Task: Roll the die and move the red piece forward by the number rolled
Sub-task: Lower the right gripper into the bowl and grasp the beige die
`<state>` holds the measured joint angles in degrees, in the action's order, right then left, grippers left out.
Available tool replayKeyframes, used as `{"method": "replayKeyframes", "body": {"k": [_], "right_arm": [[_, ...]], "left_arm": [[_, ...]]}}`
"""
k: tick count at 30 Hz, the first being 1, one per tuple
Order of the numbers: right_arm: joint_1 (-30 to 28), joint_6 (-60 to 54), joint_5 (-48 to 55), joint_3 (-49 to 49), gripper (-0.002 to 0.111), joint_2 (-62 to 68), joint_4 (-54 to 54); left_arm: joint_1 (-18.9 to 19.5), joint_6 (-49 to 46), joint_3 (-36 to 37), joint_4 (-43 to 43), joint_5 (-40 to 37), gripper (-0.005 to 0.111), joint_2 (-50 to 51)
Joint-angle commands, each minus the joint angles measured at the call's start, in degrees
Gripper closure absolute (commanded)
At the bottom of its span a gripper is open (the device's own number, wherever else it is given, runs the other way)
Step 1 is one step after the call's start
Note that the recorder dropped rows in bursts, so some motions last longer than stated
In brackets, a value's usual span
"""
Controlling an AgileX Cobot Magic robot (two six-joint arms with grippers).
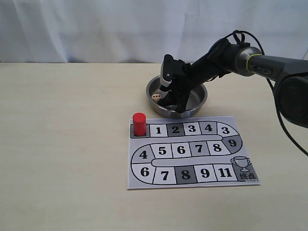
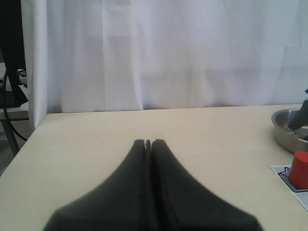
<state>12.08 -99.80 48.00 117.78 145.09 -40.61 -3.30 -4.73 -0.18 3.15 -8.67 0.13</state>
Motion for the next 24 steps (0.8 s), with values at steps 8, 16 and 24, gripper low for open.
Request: {"method": "replayKeyframes", "body": {"k": [8,16,24], "right_arm": [[1.3,0.0,0.0,0.1,0.057,0.1,-0.7],[1.3,0.2,0.0,0.1,0.057,0.1,-0.7],[1.4,0.2,1.1,0.1,0.057,0.5,-0.7]], "left_arm": [[-0.1,0.5,0.2,-0.1,0.5,0.107,-0.1],[-0.1,0.5,0.2,-0.1,0.5,0.107,-0.1],[-0.1,0.5,0.2,-0.1,0.5,0.107,-0.1]]}}
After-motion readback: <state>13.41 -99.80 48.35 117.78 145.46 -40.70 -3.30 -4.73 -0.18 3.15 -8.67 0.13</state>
